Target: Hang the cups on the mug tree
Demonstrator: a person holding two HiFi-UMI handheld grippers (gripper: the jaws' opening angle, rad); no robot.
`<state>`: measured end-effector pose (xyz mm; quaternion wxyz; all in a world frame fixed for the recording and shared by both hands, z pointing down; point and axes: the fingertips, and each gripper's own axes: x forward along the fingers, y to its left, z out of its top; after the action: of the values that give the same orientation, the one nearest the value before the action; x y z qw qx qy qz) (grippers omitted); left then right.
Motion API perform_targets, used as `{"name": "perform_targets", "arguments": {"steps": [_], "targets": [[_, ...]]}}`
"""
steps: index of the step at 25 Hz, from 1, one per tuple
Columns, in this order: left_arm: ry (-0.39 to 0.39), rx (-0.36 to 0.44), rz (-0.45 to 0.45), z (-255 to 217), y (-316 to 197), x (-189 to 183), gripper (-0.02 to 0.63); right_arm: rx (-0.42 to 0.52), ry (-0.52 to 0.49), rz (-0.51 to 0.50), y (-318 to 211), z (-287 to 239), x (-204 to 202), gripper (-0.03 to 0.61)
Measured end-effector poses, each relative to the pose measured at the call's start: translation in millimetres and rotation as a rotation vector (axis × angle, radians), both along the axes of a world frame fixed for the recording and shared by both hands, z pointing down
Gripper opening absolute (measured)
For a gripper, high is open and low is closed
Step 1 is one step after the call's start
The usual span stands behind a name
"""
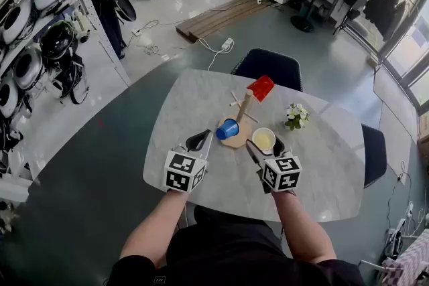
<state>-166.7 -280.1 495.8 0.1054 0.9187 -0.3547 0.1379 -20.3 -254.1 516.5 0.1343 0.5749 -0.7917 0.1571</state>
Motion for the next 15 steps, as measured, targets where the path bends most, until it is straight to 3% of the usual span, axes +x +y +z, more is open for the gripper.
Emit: {"name": "perform_targets", "arguments": {"steps": [15], "targets": [[0.004, -0.038, -0.055, 10, -17, 21, 0.011, -0.080, 0.041, -0.092, -26, 21, 10, 0.367]]}}
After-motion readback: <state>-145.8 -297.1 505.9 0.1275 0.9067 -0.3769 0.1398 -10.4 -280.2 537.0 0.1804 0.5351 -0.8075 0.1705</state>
